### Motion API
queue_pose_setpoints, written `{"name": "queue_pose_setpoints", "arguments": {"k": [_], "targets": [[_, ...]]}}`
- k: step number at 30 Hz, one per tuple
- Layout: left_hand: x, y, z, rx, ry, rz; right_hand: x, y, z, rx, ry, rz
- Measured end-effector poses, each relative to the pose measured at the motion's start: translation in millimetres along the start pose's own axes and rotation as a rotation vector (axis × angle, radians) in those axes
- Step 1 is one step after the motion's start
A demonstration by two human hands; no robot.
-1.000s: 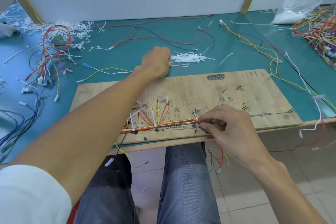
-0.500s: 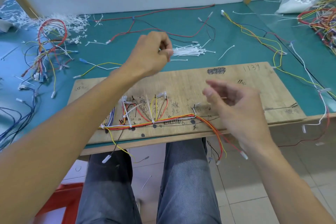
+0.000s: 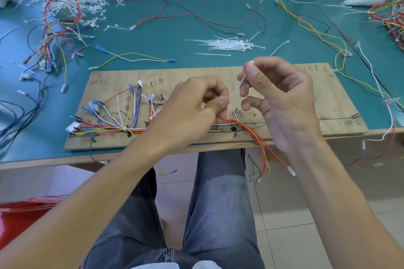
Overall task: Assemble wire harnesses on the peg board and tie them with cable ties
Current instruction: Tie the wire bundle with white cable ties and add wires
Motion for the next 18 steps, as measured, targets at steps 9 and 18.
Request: {"name": "queue_pose_setpoints", "arguments": {"k": [9, 18], "targets": [[-12, 7, 12, 0.069, 0.073, 0.064, 11, 15, -1, 0.050, -0.131, 0.160], [-41, -4, 17, 0.734, 0.338, 0.218, 31, 13, -8, -0.500, 0.004, -0.053]]}}
Point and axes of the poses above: each hand's wrist, its own x-axis towards the middle knuckle, its own z-axis out of the palm, y = z × x, the point moved 8 cm from there along x, towards the middle knuckle, and after that the axes turned 1 degree about -y, right-handed, at the moved point
